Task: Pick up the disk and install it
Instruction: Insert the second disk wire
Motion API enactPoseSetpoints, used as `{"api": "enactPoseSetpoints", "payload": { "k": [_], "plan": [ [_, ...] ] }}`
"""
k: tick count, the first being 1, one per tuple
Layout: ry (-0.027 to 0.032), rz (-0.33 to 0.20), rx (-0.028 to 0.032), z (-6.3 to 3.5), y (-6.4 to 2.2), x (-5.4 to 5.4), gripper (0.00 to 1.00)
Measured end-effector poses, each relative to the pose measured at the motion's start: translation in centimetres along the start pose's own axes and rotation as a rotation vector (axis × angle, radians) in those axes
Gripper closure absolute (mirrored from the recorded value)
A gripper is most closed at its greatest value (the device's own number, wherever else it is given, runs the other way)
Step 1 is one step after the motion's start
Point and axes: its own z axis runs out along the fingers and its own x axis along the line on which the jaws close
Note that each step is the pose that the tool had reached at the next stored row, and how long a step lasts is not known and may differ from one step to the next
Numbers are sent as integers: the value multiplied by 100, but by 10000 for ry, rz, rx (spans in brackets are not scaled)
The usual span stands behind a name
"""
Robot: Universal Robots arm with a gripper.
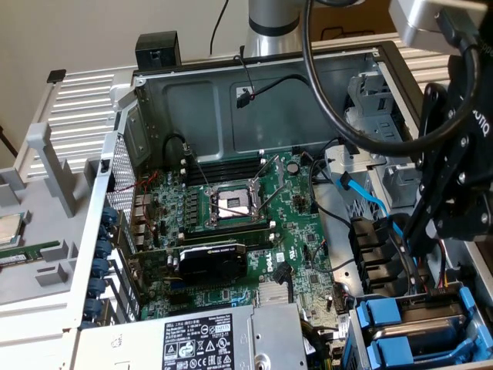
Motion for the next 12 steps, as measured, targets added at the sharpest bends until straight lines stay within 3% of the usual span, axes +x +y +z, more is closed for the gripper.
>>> {"api": "enactPoseSetpoints", "payload": {
  "k": [10,12],
  "plan": [
    [530,90,266,-17,42,-52,84],
    [594,101,301,-15,53,-53,84]
  ]
}}
